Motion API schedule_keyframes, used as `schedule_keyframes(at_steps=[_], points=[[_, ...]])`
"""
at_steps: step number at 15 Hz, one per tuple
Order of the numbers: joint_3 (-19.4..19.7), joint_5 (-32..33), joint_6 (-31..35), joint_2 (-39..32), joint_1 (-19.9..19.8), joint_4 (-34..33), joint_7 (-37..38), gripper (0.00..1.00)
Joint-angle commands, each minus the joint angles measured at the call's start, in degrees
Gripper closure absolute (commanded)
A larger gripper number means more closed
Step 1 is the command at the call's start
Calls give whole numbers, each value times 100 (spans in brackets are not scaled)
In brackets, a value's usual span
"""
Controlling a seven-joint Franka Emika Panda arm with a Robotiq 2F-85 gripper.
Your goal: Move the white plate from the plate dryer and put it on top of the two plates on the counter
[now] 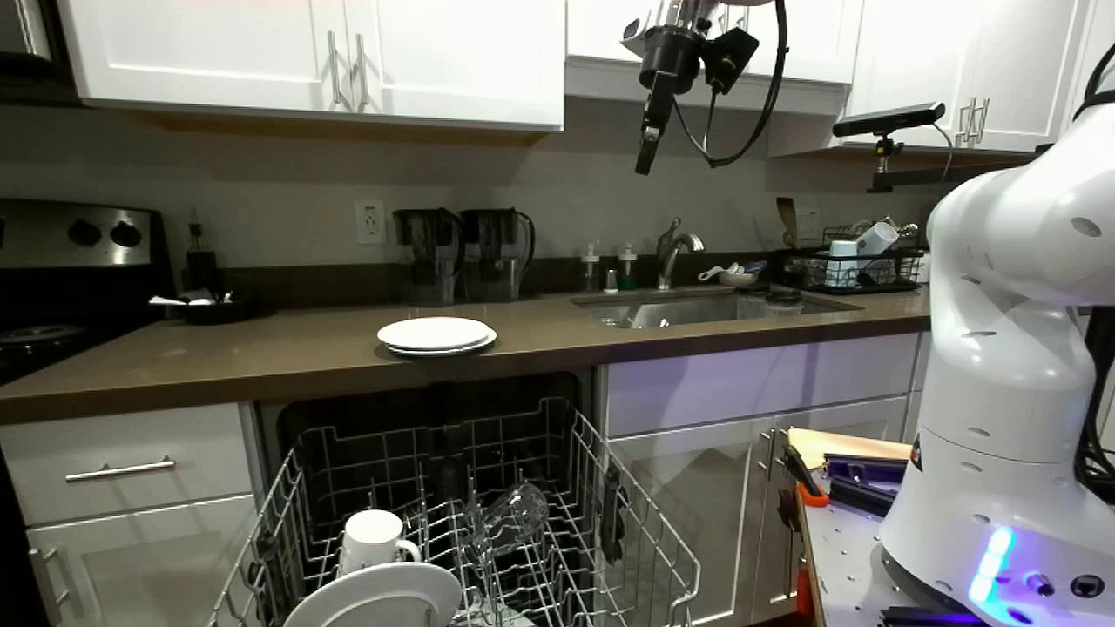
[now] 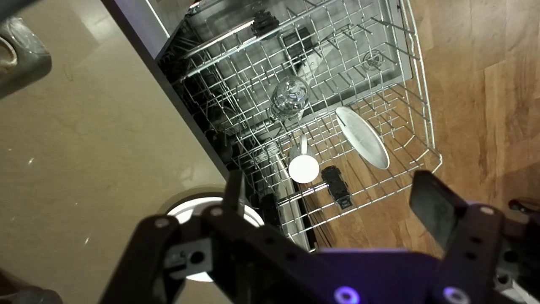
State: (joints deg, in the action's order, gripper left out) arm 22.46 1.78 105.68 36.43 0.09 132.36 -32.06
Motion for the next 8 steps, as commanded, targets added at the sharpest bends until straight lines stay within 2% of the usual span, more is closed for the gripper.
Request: schedule_keyframes(at_steps=[1, 8], points=[[-87, -124, 0, -106, -124, -42, -104, 0], [-85, -391, -78, -665, 88, -341, -396, 0]])
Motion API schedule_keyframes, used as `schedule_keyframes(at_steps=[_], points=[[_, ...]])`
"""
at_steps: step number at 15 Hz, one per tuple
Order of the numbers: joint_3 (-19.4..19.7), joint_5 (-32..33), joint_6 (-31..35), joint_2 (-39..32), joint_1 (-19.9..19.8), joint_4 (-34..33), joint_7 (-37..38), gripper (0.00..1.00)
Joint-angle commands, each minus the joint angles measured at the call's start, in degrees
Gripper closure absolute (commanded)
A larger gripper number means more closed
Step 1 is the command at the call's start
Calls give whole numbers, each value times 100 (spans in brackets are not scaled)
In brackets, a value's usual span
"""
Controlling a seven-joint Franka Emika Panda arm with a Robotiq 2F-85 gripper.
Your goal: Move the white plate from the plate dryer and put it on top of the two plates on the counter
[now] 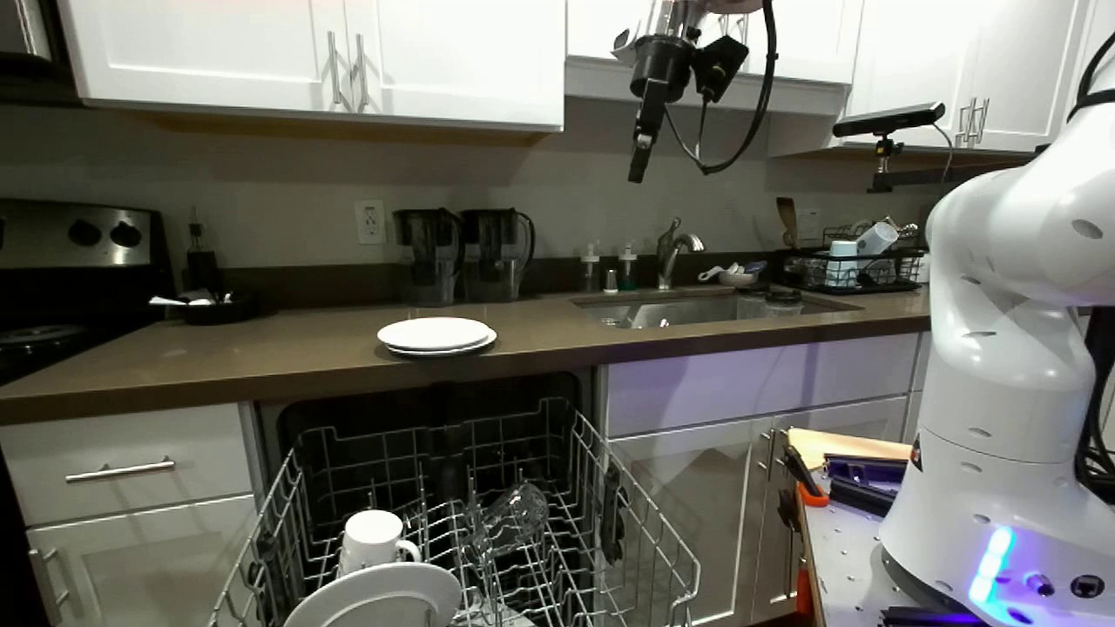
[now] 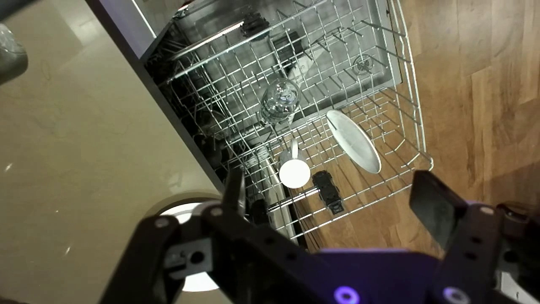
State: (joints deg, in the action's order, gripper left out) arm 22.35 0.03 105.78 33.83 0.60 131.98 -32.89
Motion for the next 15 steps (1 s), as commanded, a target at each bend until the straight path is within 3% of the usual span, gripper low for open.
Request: schedule_keyframes(at_steps=[1, 7, 11, 15], points=[[-96, -247, -80, -517, 72, -367, -381, 0], [-328, -752, 188, -2209, 341, -1443, -942, 0], [-804, -871, 123, -3191, 196, -2212, -1088, 0], [-1313, -709, 308, -3704, 73, -2633, -872, 0]])
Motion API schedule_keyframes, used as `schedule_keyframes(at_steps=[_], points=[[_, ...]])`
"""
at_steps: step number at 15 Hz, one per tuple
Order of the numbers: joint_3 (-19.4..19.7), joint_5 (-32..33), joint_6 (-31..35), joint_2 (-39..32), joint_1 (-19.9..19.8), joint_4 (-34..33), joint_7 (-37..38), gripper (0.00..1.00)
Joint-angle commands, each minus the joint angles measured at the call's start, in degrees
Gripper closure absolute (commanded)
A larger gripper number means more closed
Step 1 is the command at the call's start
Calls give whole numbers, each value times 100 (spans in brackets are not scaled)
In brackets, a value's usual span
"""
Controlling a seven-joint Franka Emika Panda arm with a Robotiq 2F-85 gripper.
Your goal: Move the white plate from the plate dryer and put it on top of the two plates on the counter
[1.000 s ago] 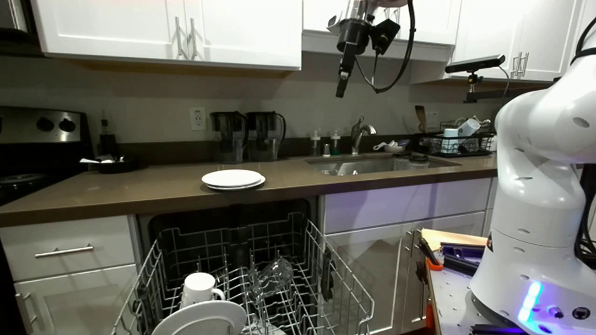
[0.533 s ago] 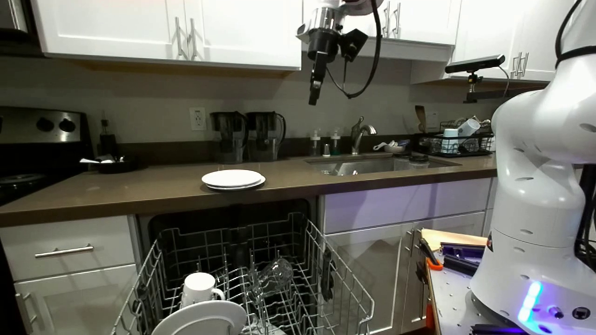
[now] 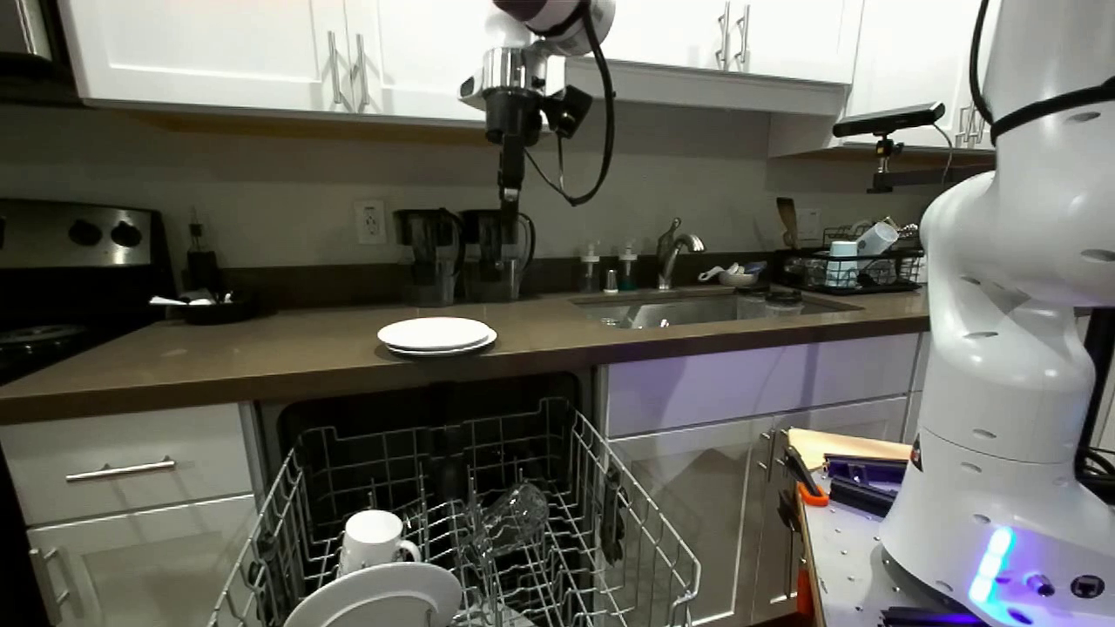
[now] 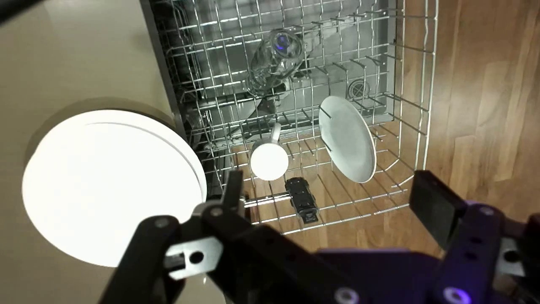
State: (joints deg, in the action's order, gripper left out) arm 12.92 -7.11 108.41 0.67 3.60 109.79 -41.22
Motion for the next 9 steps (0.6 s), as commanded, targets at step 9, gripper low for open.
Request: schedule_keyframes(at_steps=[9], points=[[-1154, 222, 599, -1119, -187, -479, 171, 0]])
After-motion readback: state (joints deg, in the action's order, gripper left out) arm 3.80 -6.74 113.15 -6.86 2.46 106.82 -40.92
